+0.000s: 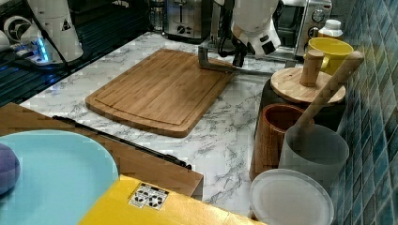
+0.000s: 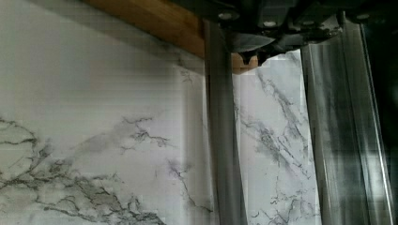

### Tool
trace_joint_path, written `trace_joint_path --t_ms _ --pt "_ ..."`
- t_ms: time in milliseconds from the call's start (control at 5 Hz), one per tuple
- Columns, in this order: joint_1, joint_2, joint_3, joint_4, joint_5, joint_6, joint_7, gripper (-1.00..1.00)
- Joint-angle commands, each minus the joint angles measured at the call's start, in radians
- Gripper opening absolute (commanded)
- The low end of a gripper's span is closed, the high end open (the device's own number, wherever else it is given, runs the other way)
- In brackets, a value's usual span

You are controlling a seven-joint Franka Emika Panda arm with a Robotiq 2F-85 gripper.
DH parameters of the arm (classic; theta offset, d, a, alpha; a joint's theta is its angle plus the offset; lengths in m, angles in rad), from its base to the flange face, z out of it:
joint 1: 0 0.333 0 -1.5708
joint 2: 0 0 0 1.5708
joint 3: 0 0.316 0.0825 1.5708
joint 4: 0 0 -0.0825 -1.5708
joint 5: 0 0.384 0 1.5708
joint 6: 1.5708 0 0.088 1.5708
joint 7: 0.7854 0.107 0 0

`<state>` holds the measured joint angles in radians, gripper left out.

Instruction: Close the oven.

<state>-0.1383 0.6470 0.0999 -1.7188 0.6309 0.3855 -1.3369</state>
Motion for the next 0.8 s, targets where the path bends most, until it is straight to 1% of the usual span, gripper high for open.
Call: trace_joint_path --t_ms 200,400,600,800 --pt "0.015 0.015 0.051 0.153 0.063 -0.151 0.102 -1.0" --pt "0.0 -0.019 0.098 0.115 0.075 -0.121 0.114 -1.0" --pt "0.018 -0.102 0.095 0.069 0.116 -0.104 0.109 -1.0" --pt "0.041 -0.196 0.121 0.061 0.119 -0.118 0.126 -1.0"
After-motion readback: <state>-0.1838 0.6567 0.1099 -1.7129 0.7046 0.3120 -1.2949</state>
